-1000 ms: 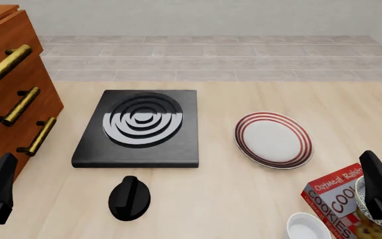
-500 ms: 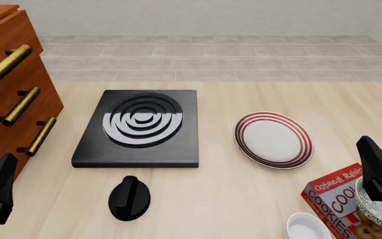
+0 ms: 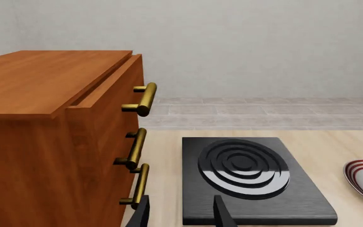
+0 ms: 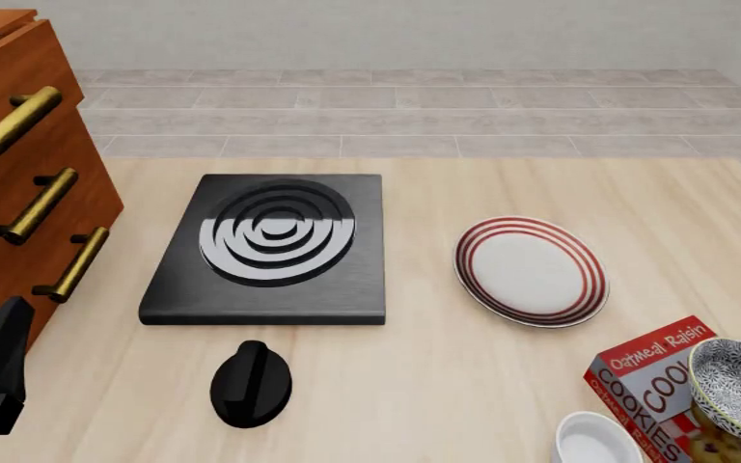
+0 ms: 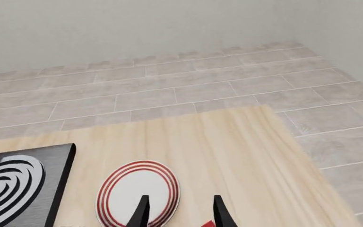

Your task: Pick the akita bowl on the cookies box and place it on the plate.

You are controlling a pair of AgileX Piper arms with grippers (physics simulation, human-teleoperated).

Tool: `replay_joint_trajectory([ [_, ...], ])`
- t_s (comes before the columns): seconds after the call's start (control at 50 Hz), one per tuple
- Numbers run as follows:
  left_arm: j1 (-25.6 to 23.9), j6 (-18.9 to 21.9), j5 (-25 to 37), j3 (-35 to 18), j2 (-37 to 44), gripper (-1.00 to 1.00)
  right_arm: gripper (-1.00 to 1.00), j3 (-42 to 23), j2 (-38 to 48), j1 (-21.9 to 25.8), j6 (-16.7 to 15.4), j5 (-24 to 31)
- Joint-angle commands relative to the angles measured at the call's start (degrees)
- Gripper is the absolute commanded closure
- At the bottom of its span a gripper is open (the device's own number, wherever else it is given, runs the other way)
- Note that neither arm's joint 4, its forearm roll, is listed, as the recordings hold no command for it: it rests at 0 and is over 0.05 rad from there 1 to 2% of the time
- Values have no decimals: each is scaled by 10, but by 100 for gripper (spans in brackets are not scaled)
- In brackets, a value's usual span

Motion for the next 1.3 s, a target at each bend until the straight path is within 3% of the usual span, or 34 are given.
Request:
replay_joint_trajectory([
  [0.02,0,0,0,0,0,-100,-100,-67,28,-22,10,117],
  [0.26,0,0,0,0,0,-100,-100,-61,54,-101,-28,151],
  [0.52,0,0,0,0,0,-100,-100,-31,56,-146,-35,164],
  [0.86,0,0,0,0,0,-100,-100,40,69,-188,-37,118],
  [1.3,0,0,0,0,0,-100,-100,115,121,-196,-34,39],
])
